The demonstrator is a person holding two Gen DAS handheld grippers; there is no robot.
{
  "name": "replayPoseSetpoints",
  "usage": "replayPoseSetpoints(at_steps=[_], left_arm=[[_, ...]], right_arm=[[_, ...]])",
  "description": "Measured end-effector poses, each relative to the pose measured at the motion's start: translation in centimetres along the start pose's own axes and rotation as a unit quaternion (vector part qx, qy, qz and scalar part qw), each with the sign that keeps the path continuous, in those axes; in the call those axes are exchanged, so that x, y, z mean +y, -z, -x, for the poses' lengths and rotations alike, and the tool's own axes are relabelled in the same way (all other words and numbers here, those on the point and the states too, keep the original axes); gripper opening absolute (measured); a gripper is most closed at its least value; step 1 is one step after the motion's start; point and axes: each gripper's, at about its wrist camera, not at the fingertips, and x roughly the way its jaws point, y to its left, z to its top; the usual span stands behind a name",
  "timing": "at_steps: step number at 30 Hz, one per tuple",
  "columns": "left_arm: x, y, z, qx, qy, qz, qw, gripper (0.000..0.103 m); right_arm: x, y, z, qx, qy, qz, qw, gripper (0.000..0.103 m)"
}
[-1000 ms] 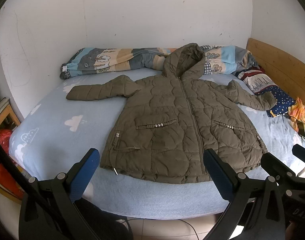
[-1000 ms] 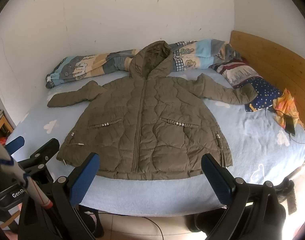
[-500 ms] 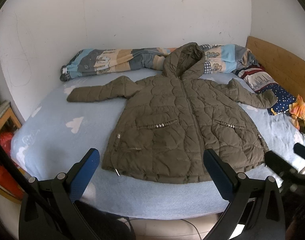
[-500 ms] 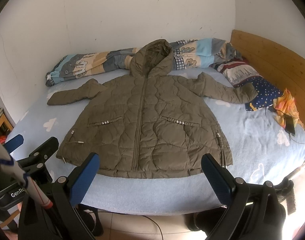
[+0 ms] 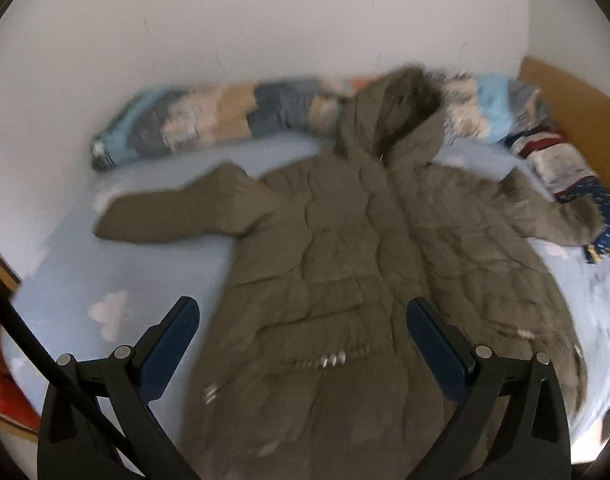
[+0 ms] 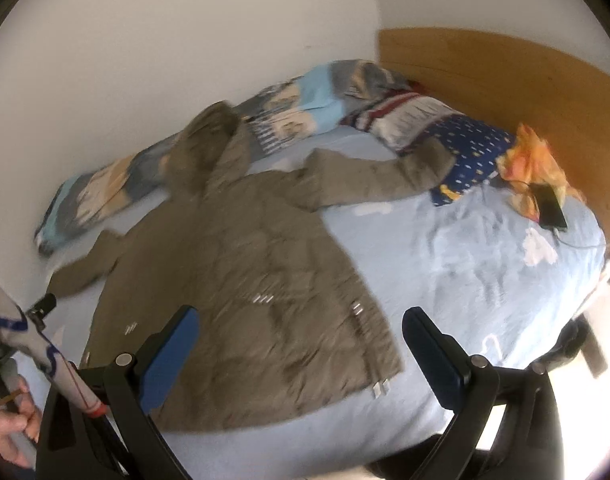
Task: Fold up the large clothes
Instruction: 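Reach the right gripper to the sleeve cuff by the star pillow and grasp it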
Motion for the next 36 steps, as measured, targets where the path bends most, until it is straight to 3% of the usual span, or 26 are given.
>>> replayPoseSetpoints(at_steps=[5,8,10,14,19,24,27,33,35,36], left_arm=[[-2.9,-1.5,-10.2,0.069,0.009,0.003,0.9976,0.103],[-3.8,-2.1,-13.9,0.083,0.004,-0.001,0.9966,0.103],[-3.8,-2.9,-14.9,0.075,-0.002,-0.001,0.9972,0.103],[-3.5,-5.5,-15.8,0.062,0.083,0.039,0.9939,0.103],[-4.6,-7.3,-17.1,0.055,0.133,0.055,0.9881,0.103],[-4.8,-7.4,-20.6,0.078,0.117,0.081,0.9867,0.103],[-4.5,-7.0,-22.3,0.095,0.123,0.096,0.9833,0.102],[-4.8,-7.2,-23.4,0.09,0.109,0.089,0.986,0.102],[-4.6,-7.4,-23.4,0.089,0.111,0.096,0.9851,0.102],[-4.5,-7.4,-23.3,0.088,0.113,0.098,0.9847,0.102]], right_arm=[[-2.1,-3.9,-3.7,0.007,0.051,-0.004,0.999,0.103],[-4.3,-6.2,-6.7,0.028,0.04,-0.023,0.999,0.103],[-6.2,-7.8,-8.8,0.042,0.034,-0.048,0.997,0.103],[-10.9,-12.7,-13.2,0.038,0.042,-0.074,0.996,0.103],[-18.5,-17.9,-21.3,0.062,0.04,-0.149,0.986,0.101],[-25.8,-20.9,-29.1,0.062,0.066,-0.224,0.97,0.092],[-28.4,-21.7,-32.4,0.062,0.075,-0.238,0.966,0.09],[-31.2,-21.9,-36.9,0.077,0.1,-0.249,0.96,0.088],[-31.9,-21.6,-38.2,0.088,0.106,-0.247,0.959,0.079],[-32.0,-21.7,-38.8,0.091,0.109,-0.247,0.959,0.064]])
